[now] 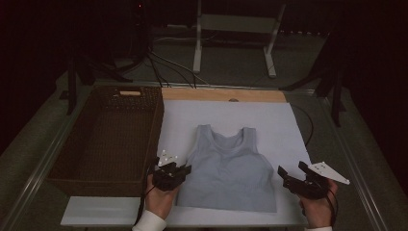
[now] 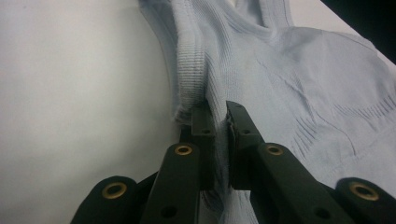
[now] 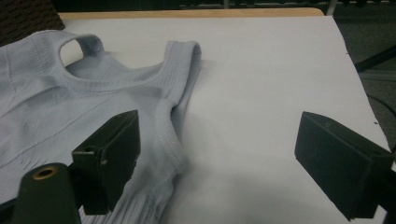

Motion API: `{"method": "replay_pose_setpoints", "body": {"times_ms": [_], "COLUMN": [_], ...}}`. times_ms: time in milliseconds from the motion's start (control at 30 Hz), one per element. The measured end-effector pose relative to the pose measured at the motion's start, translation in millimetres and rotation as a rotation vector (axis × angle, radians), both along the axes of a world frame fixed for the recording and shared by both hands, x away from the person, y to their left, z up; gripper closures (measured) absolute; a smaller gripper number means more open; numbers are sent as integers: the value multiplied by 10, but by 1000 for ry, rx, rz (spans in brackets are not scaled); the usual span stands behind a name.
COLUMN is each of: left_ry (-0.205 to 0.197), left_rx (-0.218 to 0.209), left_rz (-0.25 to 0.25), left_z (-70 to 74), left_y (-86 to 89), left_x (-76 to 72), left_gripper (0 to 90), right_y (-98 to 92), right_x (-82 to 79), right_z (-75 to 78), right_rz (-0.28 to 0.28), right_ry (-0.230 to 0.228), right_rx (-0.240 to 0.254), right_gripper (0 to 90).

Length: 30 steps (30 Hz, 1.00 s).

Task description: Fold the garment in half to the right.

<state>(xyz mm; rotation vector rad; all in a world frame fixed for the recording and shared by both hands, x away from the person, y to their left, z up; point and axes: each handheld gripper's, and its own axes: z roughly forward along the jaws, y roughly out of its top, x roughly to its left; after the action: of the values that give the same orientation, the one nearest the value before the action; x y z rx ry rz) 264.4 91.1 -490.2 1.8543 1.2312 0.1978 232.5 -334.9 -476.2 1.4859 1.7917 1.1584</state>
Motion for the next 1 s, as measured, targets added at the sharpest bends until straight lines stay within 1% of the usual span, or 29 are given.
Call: {"method": "replay_pose_setpoints", "body": {"times_ms": [433,567,633,767,1000], "left_ry": [-17,-31,-33,-33,-49], "left_rx": [-37,-41,-41,-56,-65], "left_rz": [-33,-51,-56,-69,-102], "left_z": [122,183,202,239,323], "left_y": [-55,-102,-126,-163,-269], "left_x": [-10,-18,-16,-7,7], "left_gripper": [844,843,843,842,841], "right_y": [26,35,40,43,51], "right_x": [10,12,12,11,12], "right_z": [-13,-16,-19,-20,-27], "right_rz": [17,23,25,25,28], "right_ry": [7,7,9,9,12], "right_rx": [-6,-7,-8,-6,-5], "right_gripper": [146,145,145,145,143]}}
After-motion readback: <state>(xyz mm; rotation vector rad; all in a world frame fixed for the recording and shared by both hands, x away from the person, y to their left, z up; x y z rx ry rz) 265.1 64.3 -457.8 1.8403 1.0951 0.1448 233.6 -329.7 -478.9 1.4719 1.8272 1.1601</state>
